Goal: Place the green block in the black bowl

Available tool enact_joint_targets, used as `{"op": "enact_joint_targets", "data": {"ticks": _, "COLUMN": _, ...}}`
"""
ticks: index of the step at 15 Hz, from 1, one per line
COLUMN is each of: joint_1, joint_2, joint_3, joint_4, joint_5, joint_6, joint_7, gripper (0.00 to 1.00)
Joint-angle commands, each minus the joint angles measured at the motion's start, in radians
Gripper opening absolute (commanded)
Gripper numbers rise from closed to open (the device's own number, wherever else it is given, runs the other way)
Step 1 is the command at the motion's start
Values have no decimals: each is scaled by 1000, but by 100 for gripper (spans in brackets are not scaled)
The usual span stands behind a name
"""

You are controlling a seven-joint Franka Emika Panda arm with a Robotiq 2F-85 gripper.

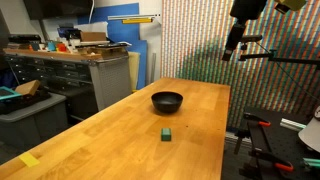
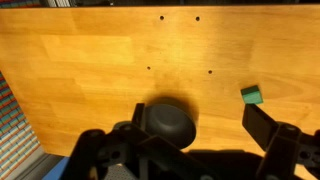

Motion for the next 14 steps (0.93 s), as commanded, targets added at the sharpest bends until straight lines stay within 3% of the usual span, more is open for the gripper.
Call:
{"op": "enact_joint_targets", "data": {"ticks": 1, "joint_1": 13, "joint_2": 3, "joint_3": -13, "joint_4": 2, "joint_5": -11, "joint_6": -4, "joint_7": 9, "gripper": 100}}
{"op": "enact_joint_targets", "data": {"ticks": 10, "joint_1": 13, "joint_2": 4, "joint_3": -13, "joint_4": 2, "joint_5": -11, "joint_6": -5, "joint_7": 9, "gripper": 100}}
{"op": "enact_joint_targets", "data": {"ticks": 14, "joint_1": 11, "joint_2": 83, "joint_3": -15, "joint_4": 39, "joint_5": -39, "joint_6": 36, "joint_7": -35, "gripper": 100}}
